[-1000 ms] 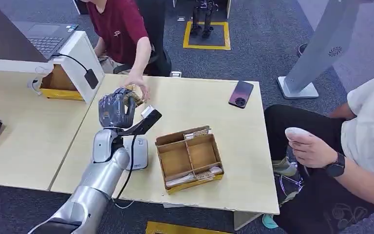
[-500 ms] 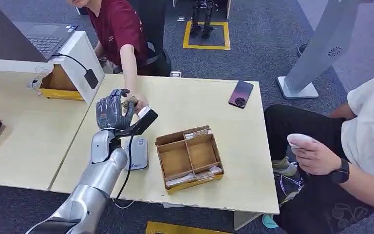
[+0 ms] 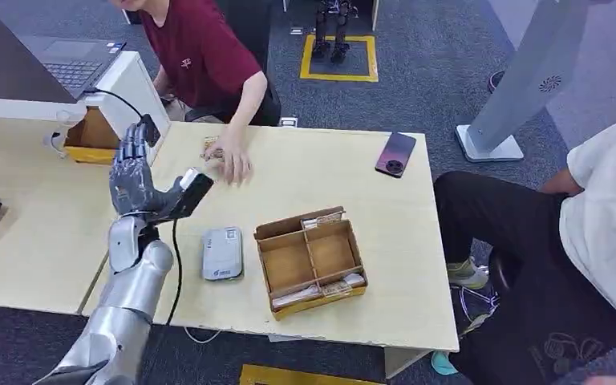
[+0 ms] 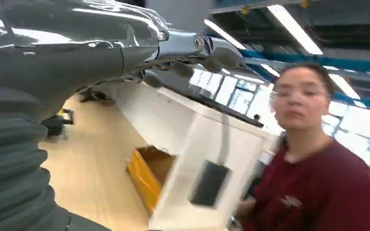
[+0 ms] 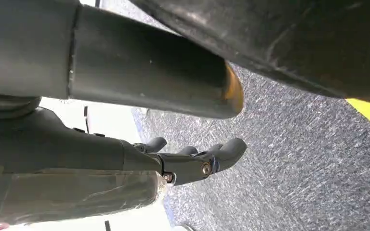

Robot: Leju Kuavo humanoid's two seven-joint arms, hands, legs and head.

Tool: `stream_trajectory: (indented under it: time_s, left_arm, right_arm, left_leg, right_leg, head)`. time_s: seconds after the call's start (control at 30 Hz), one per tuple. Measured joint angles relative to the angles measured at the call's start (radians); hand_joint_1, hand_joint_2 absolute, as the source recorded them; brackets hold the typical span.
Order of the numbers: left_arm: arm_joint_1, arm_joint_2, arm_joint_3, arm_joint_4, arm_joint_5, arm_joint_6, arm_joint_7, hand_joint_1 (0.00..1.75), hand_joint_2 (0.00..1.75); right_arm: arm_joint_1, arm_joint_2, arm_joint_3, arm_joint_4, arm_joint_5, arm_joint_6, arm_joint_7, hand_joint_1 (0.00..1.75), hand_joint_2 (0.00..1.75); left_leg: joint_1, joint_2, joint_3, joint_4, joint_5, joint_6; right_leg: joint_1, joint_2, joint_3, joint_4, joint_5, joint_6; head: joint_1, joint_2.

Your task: Pass the card to the sensor for recognition and then transmit it.

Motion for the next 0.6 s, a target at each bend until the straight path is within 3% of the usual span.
stream_trajectory:
  time_s: [0.2, 0.27, 0.3, 0.43, 0.6]
  left_arm:
    - [0.078, 0.078, 0.342, -0.097, 0.078, 0.000, -0.304, 0.00, 1.75]
    - [0.112, 0.091, 0.495, -0.109, 0.187, 0.000, -0.430, 0.00, 1.75]
    - [0.132, 0.099, 0.552, -0.112, 0.235, 0.000, -0.458, 0.00, 1.75]
    - [0.216, 0.146, 0.770, -0.080, 0.307, 0.000, -0.452, 0.00, 1.75]
    - [0.298, 0.214, 1.061, 0.056, 0.165, 0.000, -0.294, 0.00, 1.75]
  right_arm:
    - [0.003, 0.001, -0.021, 0.000, -0.003, 0.002, 0.001, 0.00, 0.00]
    - [0.005, 0.001, -0.032, 0.000, -0.004, 0.001, 0.006, 0.00, 0.00]
    - [0.005, 0.003, -0.037, 0.000, -0.004, 0.002, 0.006, 0.00, 0.00]
    - [0.008, 0.005, -0.054, 0.000, -0.005, 0.002, 0.022, 0.00, 0.00]
    - [0.010, 0.005, -0.072, 0.000, -0.004, 0.002, 0.027, 0.00, 0.00]
  left_leg:
    - [0.000, 0.002, -0.001, -0.001, 0.000, 0.000]
    - [0.000, 0.002, -0.001, -0.002, 0.000, -0.001]
    - [0.000, 0.003, -0.001, -0.002, -0.001, -0.001]
    - [0.000, 0.005, -0.001, -0.002, -0.002, -0.002]
    - [0.000, 0.004, -0.001, -0.002, -0.003, -0.003]
  right_leg:
    - [0.000, 0.002, -0.002, 0.001, -0.001, -0.001]
    - [0.000, 0.002, -0.002, 0.001, -0.002, -0.002]
    - [0.000, 0.003, -0.003, 0.001, -0.002, -0.002]
    - [0.000, 0.005, -0.003, 0.000, -0.003, -0.003]
    - [0.000, 0.005, -0.003, 0.000, -0.004, -0.002]
  head:
    - [0.000, 0.000]
    - [0.000, 0.000]
    - [0.000, 0.000]
    - [0.001, 0.000]
    - [0.000, 0.000]
